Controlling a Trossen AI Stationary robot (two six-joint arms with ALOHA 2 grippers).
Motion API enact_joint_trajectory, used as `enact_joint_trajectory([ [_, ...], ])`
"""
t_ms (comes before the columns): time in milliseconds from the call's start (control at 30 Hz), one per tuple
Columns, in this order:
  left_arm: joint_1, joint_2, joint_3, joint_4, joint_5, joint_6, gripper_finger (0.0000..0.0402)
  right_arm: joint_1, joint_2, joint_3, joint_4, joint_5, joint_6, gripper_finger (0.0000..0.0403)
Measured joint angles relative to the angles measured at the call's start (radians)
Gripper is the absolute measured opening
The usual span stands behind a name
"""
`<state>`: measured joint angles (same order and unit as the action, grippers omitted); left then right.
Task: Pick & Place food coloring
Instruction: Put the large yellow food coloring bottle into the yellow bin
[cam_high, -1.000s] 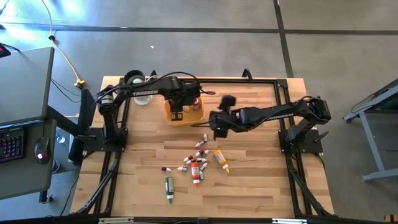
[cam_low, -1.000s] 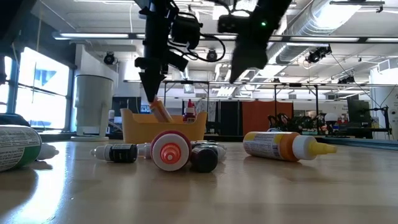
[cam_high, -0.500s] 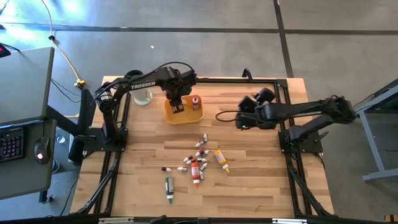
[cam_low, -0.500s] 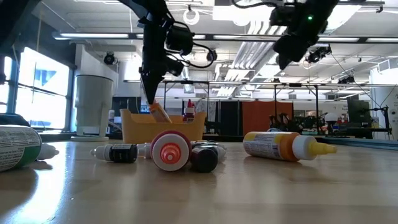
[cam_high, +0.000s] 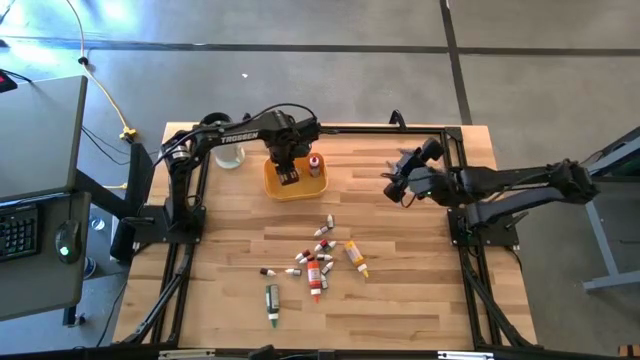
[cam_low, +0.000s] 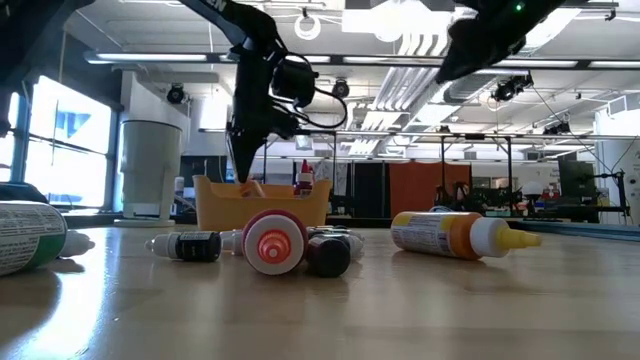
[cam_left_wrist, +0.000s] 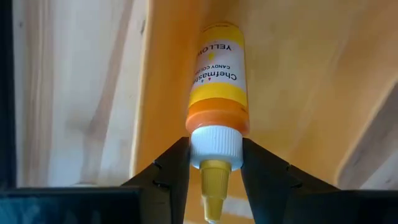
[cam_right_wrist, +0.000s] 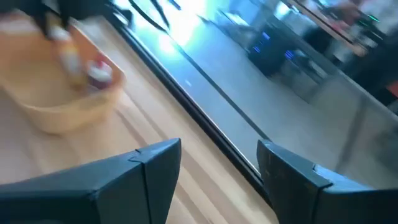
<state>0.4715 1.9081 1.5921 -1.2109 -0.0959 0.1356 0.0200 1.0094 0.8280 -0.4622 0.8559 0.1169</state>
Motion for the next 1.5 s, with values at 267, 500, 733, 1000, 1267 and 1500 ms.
enact_joint_trajectory([
  [267, -0.001, -0.001, 0.000, 0.044, 0.002, 0.025, 0.0151, 0.000, -0.003, -0.027, 0.166, -0.178, -0.146, 0.0206],
  [500, -0.002, -0.001, 0.000, 0.112, -0.001, 0.050, 0.0153, 0.000, -0.002, -0.027, 0.176, -0.209, -0.152, 0.0206],
  [733, 0.000, -0.001, 0.000, 0.039, 0.013, 0.045, 0.0154, 0.000, -0.002, -0.027, 0.176, -0.216, -0.152, 0.0206],
  [1000, -0.001, -0.002, -0.056, 0.063, 0.062, 0.013, 0.0154, 0.000, -0.001, -0.027, 0.175, -0.217, -0.152, 0.0206],
  [1267, -0.001, -0.002, -0.175, 0.153, 0.038, 0.035, 0.0154, 0.000, -0.001, -0.027, 0.174, -0.254, -0.165, 0.0206],
  [1500, 0.001, -0.002, -0.235, 0.259, -0.040, 0.067, 0.0154, 0.000, -0.001, -0.027, 0.174, -0.264, -0.170, 0.0206],
])
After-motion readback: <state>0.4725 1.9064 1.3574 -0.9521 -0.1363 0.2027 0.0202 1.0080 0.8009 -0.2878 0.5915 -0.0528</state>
